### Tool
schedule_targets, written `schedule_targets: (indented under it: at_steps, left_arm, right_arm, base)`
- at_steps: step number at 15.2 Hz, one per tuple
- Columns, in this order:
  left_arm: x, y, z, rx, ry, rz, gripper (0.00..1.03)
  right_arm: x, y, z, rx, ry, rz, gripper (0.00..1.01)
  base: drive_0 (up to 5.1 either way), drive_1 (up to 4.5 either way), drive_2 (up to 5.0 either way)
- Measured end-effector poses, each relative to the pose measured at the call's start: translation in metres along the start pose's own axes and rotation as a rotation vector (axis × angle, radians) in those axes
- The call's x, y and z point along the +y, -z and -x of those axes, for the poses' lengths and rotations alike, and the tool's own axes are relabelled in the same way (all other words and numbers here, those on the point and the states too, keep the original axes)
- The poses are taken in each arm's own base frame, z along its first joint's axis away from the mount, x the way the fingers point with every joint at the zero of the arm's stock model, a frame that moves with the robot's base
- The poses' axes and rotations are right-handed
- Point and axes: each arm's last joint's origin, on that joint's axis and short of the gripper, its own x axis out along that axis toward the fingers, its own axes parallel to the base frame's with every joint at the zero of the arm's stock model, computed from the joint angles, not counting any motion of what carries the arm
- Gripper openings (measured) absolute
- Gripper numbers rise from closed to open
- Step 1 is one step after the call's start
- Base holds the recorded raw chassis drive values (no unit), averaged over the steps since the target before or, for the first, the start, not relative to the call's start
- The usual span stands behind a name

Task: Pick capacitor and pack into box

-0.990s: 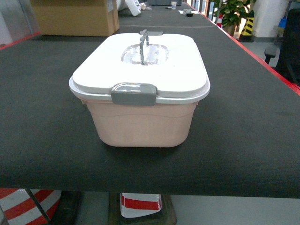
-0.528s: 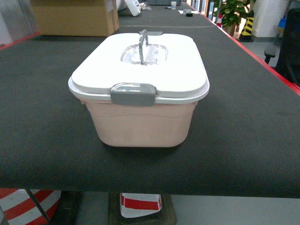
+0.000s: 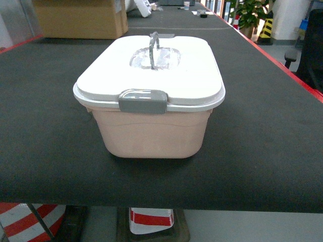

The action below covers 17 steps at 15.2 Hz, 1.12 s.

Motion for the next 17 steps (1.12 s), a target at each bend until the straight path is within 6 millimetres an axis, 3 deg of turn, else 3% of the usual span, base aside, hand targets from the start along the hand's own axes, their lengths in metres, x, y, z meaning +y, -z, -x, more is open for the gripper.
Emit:
schedule_targets:
  at_steps: [15, 16, 17]
  left_arm:
    - [0.000, 0.002, 0.027, 0.003, 0.000, 0.000, 0.02]
    - [0.000, 0.003, 0.027, 0.008, 0.000, 0.000, 0.03]
    - [0.000, 0.003, 0.027, 0.007, 0.000, 0.000, 0.15]
  right_arm:
    - [0.000, 0.000, 0.000, 0.000, 0.000, 0.000, 0.98]
    - [0.000, 0.000, 0.000, -0.001, 0.000, 0.000, 0.98]
    - [0.000, 0.000, 0.000, -0.001, 0.000, 0.000, 0.98]
  base:
    - [0.0, 0.00, 0.0]
    - [0.0, 0.00, 0.0]
    - [0.0, 0.00, 0.0]
